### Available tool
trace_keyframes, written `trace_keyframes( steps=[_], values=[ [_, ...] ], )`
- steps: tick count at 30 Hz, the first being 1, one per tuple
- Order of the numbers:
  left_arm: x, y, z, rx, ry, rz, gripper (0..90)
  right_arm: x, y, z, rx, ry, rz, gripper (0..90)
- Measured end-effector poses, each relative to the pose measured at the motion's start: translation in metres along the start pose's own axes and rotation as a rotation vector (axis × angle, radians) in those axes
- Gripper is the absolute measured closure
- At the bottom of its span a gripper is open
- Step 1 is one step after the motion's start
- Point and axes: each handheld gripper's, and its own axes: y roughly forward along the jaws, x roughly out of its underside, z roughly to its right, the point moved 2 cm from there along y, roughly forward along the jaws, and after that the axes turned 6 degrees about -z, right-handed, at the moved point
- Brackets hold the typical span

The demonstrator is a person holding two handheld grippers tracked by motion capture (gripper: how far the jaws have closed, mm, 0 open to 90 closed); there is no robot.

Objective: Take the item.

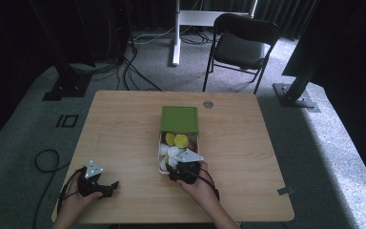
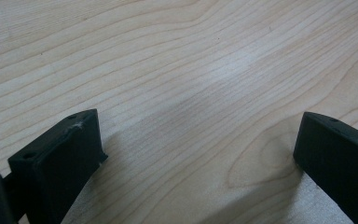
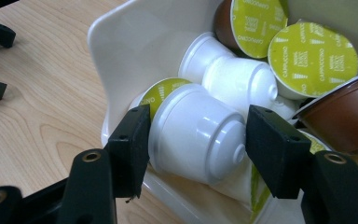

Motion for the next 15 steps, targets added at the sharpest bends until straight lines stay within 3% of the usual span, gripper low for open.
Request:
trace_keyframes(
  steps=[4,15],
  values=[
    [0.0,0.0,0.0,0.0,0.0,0.0,2.1,0.0006,0.0032,0.0,-0.005,0.016,0.0,39.9],
    [0.0,0.0,0.0,0.0,0.001,0.0,2.1,-0.0002,0.0063,-0.0004,-0.01,-0.025,0.002,42.0]
  ],
)
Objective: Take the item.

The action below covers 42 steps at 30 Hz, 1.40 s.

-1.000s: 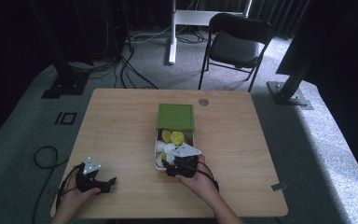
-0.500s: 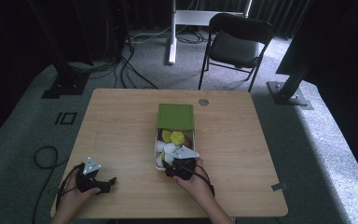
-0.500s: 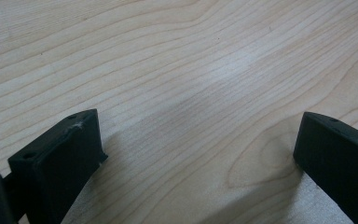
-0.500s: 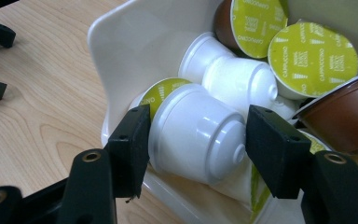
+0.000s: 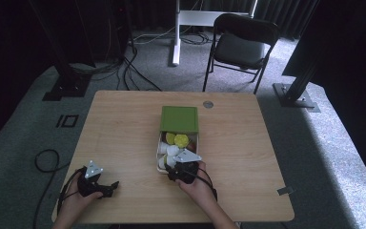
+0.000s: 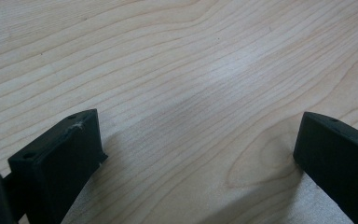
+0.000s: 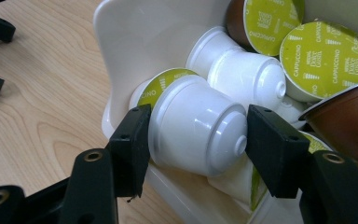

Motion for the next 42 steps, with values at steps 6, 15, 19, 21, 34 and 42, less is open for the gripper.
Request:
trace_keyframes(
  steps=[6,15,19,21,34,42],
  values=[
    [0.0,0.0,0.0,0.0,0.0,0.0,2.1,-0.002,-0.004,0.001,-0.018,0.004,0.002,42.1],
    [0.0,0.0,0.0,0.0,-0.002,0.002,2.1,-0.01,-0.017,0.004,-0.037,0.007,0.045,42.1],
    [0.0,0.0,0.0,0.0,-0.003,0.002,2.1,-0.016,-0.024,0.005,-0.048,0.009,0.069,42.1],
    [0.0,0.0,0.0,-0.001,-0.001,0.002,2.1,-0.02,-0.029,0.006,-0.052,0.005,0.079,42.1],
    [0.0,0.0,0.0,0.001,-0.002,0.0,2.1,-0.039,-0.05,0.022,-0.043,0.01,0.145,42.1],
    [0.0,0.0,0.0,0.0,-0.002,0.002,2.1,-0.046,-0.063,0.039,-0.007,0.025,0.188,42.1]
  ],
)
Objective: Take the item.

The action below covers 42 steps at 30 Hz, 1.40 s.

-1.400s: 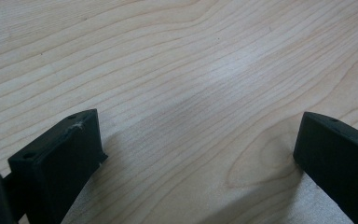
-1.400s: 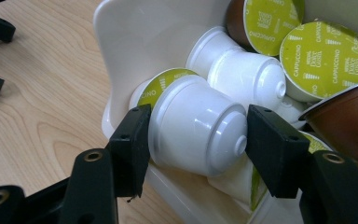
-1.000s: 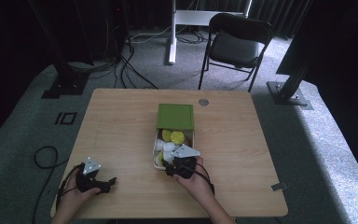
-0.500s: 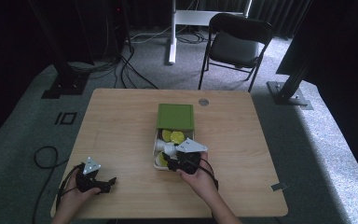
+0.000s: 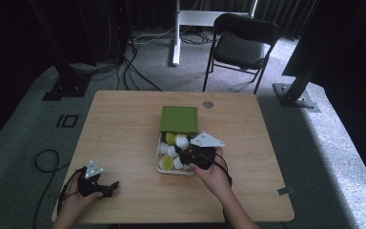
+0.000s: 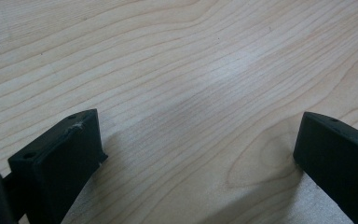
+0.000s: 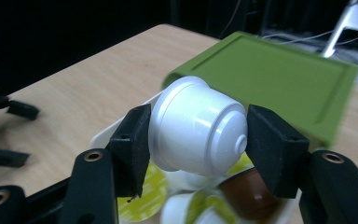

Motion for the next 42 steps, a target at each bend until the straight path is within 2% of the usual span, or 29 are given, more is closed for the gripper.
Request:
trace_keyframes(
  steps=[12,20,26,31,36,42],
  values=[
    [0.0,0.0,0.0,0.0,0.002,-0.002,2.1,-0.002,-0.019,0.038,0.084,0.041,0.052,42.1],
    [0.0,0.0,0.0,-0.001,0.002,0.0,2.1,0.011,-0.023,0.066,0.155,0.078,0.056,42.1],
    [0.0,0.0,0.0,0.0,-0.001,0.001,2.1,0.023,-0.018,0.085,0.181,0.107,0.047,42.1],
    [0.0,0.0,0.0,-0.001,0.002,-0.002,2.1,0.036,-0.01,0.1,0.21,0.133,0.019,42.1],
    [0.0,0.0,0.0,0.0,0.002,-0.002,2.1,0.047,-0.003,0.113,0.219,0.173,0.005,42.1],
    [0.0,0.0,0.0,0.0,0.002,-0.002,2.1,0.061,0.007,0.126,0.235,0.2,-0.023,42.1]
  ],
)
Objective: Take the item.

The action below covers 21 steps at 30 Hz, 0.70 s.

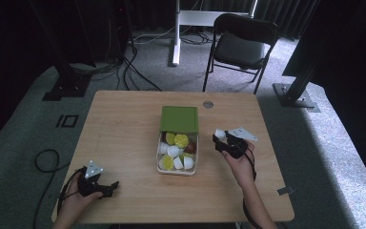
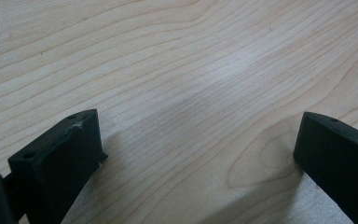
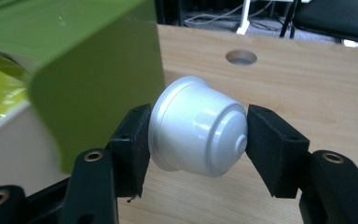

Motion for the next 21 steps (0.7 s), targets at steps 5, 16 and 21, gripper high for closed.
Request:
trace_keyframes(
  steps=[5,16,21],
  values=[
    [0.0,0.0,0.0,0.0,0.0,0.0,2.1,0.011,0.012,0.011,0.012,0.023,-0.023,42.0],
    [0.0,0.0,0.0,0.0,0.0,0.0,2.1,0.029,0.03,0.024,0.033,0.042,-0.067,42.0],
    [0.0,0.0,0.0,0.0,0.0,0.0,2.1,0.036,0.035,0.028,0.042,0.047,-0.081,42.0]
  ],
)
